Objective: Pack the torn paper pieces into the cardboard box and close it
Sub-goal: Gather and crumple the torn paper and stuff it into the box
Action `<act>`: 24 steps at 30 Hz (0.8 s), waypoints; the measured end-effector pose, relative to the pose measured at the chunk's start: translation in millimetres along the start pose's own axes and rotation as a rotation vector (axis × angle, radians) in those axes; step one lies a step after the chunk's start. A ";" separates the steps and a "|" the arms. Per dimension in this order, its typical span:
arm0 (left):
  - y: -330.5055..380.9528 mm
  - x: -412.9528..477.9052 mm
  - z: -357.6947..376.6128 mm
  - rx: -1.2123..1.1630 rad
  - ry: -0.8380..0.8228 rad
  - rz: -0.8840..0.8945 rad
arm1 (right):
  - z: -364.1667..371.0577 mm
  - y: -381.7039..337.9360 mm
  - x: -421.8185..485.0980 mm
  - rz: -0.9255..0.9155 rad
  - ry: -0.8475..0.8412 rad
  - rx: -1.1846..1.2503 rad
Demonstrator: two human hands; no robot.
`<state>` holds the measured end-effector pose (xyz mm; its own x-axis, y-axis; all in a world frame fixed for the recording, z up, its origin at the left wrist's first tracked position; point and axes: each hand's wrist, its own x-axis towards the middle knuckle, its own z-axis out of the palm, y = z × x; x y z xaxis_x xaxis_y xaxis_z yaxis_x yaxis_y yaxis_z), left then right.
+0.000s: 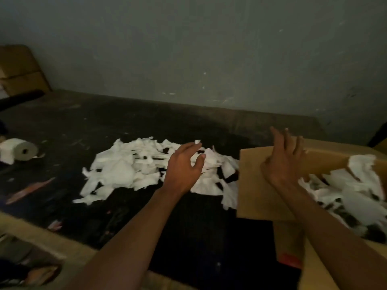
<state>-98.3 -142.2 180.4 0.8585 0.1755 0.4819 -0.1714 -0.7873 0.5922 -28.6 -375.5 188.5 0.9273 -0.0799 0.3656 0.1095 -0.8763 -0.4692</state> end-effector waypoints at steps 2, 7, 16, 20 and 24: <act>-33.7 -11.6 -32.5 0.014 0.024 -0.025 | 22.4 -42.8 -18.2 -0.064 -0.010 0.011; -115.7 -42.4 -108.5 0.066 0.057 -0.091 | 94.4 -148.7 -62.7 -0.170 -0.129 0.151; -231.7 -86.6 -162.3 0.121 0.089 -0.197 | 188.9 -249.0 -129.5 -0.326 -0.408 0.414; -271.5 -84.2 -157.5 0.142 0.008 -0.220 | 226.4 -257.3 -122.5 -0.321 -0.498 0.421; -301.5 -69.6 -145.1 0.141 -0.028 -0.220 | 261.9 -262.0 -103.1 -0.291 -0.467 0.456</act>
<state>-176.5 168.7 62.0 0.8810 0.3368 0.3324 0.0883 -0.8070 0.5839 -59.2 -13.2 63.2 0.8828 0.4282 0.1932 0.4204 -0.5366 -0.7317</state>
